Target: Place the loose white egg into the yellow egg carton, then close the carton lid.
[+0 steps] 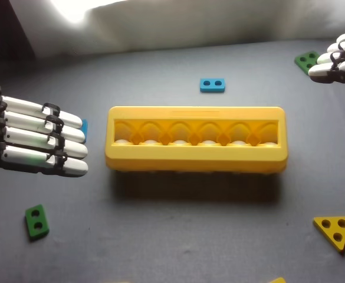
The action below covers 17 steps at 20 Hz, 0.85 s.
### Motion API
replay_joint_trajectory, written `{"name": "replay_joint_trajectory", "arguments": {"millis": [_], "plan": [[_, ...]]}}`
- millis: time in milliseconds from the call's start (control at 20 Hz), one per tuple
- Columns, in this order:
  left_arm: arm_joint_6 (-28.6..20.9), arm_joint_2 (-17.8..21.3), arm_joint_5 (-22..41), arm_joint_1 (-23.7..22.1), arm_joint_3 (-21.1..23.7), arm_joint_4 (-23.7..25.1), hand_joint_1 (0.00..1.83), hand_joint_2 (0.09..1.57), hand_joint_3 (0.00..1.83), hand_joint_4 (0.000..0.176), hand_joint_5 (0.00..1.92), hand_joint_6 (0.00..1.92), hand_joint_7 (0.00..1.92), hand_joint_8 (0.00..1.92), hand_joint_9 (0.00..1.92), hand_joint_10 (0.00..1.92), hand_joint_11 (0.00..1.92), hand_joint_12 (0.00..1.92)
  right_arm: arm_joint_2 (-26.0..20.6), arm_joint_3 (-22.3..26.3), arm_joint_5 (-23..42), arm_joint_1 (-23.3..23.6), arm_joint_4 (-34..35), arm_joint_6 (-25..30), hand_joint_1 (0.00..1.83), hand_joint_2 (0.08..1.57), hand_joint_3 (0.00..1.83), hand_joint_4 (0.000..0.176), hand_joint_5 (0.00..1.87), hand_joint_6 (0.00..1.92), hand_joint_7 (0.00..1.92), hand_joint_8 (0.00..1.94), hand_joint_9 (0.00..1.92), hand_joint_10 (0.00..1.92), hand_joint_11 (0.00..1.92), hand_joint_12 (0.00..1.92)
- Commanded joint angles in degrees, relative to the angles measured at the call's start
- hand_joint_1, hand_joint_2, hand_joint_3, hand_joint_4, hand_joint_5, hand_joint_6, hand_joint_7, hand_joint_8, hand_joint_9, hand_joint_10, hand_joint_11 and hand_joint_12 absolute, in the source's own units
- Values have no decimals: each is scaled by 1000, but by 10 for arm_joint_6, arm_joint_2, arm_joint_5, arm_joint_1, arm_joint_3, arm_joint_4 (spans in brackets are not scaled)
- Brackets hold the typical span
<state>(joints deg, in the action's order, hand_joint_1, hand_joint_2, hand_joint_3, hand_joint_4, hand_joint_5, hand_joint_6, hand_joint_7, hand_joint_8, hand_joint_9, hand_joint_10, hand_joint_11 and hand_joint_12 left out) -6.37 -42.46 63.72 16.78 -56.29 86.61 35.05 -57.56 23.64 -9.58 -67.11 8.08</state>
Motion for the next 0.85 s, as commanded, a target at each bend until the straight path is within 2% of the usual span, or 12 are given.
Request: {"name": "replay_joint_trajectory", "arguments": {"millis": [0, 800], "plan": [[-4, 8, 16, 1, 0, -42, 0, 1182, 0, 0, 0, 0, 16, 1, 0, 0, 0, 0, -10, 0, 23, 2, 23, 1, 395, 897, 7, 0, 68, 0, 38, 0, 5, 0, 0, 0], [-12, 3, 9, 6, 1, -58, 0, 1177, 0, 0, 1, 0, 5, 0, 0, 0, 0, 0, -10, 2, 26, 0, 23, 1, 379, 926, 7, 0, 97, 3, 62, 2, 26, 3, 0, 0]]}}
